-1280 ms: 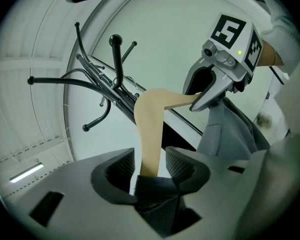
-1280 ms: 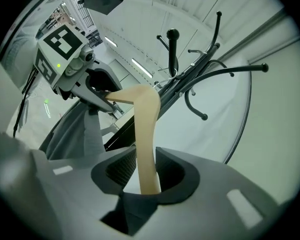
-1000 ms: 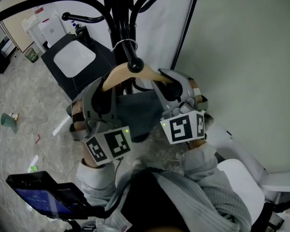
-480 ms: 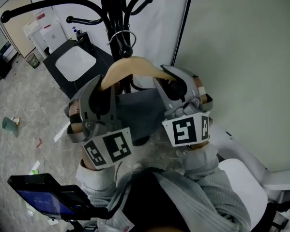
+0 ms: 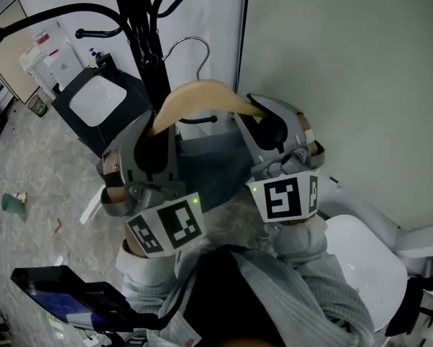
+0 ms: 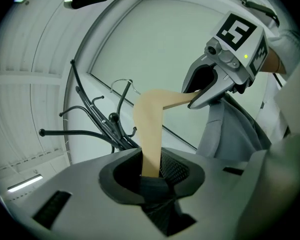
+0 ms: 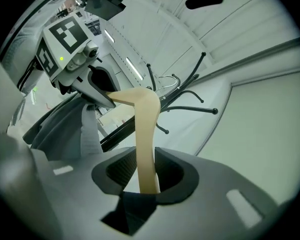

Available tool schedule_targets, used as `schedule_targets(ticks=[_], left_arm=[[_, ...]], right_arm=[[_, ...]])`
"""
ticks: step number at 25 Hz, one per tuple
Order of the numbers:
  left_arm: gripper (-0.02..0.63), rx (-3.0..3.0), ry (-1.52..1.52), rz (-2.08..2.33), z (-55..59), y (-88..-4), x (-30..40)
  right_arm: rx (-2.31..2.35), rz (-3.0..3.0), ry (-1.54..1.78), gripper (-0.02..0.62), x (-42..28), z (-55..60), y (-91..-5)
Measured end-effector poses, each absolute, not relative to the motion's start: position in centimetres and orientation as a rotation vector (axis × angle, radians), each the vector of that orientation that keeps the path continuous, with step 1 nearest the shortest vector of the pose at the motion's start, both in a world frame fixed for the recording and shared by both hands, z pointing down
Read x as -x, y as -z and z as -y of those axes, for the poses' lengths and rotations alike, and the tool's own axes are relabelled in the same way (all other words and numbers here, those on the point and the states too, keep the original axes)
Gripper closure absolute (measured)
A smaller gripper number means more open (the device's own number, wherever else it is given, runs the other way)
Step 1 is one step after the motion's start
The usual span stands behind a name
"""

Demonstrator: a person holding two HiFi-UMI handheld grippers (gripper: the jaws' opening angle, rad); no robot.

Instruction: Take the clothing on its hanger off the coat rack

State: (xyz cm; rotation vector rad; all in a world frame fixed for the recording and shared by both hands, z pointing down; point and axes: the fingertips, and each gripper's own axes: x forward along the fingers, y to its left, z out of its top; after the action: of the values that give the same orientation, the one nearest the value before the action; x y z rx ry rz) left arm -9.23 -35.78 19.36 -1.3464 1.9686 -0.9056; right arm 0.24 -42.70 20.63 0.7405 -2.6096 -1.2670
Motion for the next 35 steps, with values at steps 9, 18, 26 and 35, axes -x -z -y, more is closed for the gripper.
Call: schedule_targets(ticks=[9,18,26,35], left_arm=[[0.503,1.541,0.876,-1.846,38.1,-22.6,3.5],[0.503,1.638,0.853,-1.756,40.6,-23.7,0.0],[0.503,1.641,0.849,-1.720,40.5,-22.8,-2.9],[0.503,1.620,0.863,-1.722,41.1,-23.0,-0.9]], right_arm=[[-0.889,2.473,1.181,0.486,-7.0,43.4,-23.5],[-0.983,2.381,1.137,0.488,-10.9,44.9,-24.4],[-0.997,2.368,1.129,0.489,-13.7,44.7,-23.8],[-0.984,2.384,1.121,0.489,-11.7,45.4,-24.3]])
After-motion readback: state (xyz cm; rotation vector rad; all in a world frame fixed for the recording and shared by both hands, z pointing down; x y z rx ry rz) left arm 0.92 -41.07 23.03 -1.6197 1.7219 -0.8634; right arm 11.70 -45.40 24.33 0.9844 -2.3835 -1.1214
